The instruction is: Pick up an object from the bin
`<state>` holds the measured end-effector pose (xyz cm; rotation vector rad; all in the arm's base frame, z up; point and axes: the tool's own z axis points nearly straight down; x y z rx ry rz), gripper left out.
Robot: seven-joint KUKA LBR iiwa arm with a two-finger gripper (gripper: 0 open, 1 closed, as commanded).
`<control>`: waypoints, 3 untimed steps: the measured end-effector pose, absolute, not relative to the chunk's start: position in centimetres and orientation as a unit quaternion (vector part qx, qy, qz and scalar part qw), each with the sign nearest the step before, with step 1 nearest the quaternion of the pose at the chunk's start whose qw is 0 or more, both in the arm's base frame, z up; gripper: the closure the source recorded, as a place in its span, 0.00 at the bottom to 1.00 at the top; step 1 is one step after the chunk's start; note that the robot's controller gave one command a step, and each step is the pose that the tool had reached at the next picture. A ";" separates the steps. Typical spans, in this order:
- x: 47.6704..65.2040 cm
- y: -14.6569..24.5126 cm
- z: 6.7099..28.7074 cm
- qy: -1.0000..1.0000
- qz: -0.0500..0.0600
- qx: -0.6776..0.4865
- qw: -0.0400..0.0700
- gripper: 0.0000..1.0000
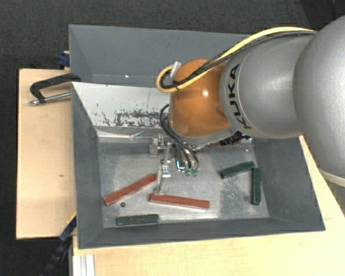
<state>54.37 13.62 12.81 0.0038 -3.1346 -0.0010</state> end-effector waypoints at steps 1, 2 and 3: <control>54.5 13.6 13.2 -1.000 -0.001 0.000 0.000 0.00; 54.5 22.1 7.2 -0.998 -0.002 -0.057 0.000 1.00; 54.5 22.1 7.2 -0.998 -0.002 -0.057 0.000 1.00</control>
Offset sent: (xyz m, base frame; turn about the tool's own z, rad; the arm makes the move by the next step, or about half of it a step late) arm 0.0012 0.0821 -0.0581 0.1180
